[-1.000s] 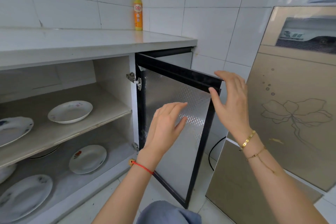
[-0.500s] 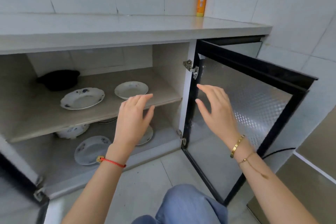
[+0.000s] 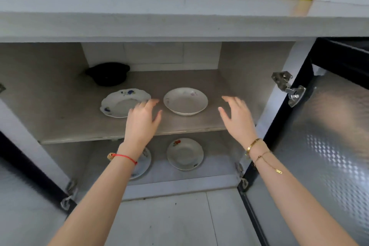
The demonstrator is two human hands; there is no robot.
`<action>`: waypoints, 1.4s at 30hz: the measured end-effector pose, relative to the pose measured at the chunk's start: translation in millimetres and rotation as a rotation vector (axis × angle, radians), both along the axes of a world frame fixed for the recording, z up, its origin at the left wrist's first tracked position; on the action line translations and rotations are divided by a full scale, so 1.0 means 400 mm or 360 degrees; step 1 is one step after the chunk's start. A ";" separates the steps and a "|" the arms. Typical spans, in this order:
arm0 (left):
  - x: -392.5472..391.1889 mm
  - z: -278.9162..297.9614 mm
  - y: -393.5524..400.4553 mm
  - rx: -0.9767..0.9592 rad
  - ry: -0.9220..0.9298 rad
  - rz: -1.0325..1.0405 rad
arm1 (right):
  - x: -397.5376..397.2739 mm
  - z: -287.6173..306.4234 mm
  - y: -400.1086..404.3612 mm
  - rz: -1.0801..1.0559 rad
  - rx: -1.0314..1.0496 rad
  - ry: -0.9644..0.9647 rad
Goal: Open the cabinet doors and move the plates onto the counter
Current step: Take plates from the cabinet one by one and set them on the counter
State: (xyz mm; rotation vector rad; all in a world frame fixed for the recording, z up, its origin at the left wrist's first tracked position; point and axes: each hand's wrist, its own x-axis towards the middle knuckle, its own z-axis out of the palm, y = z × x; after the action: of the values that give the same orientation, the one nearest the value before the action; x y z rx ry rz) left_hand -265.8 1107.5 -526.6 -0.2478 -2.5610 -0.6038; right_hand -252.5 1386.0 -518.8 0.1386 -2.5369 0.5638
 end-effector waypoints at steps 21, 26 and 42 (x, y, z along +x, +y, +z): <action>-0.384 -0.131 0.071 0.0150 -0.0716 0.0191 | -0.419 -0.159 -0.009 0.0007 -0.0442 -0.0632; -0.368 -0.143 0.064 0.0433 -0.0627 0.0083 | -0.409 -0.152 -0.021 0.0016 -0.0504 -0.0688; 0.164 0.074 0.018 0.0926 -0.0675 0.0209 | 0.111 0.033 -0.074 0.0003 -0.0790 -0.0771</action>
State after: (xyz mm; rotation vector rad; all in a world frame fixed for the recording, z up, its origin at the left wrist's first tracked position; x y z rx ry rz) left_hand -200.3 1114.5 -496.9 0.2745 -2.6115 -1.4304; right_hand -208.1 1356.4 -505.7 -0.1995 -2.7456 1.3408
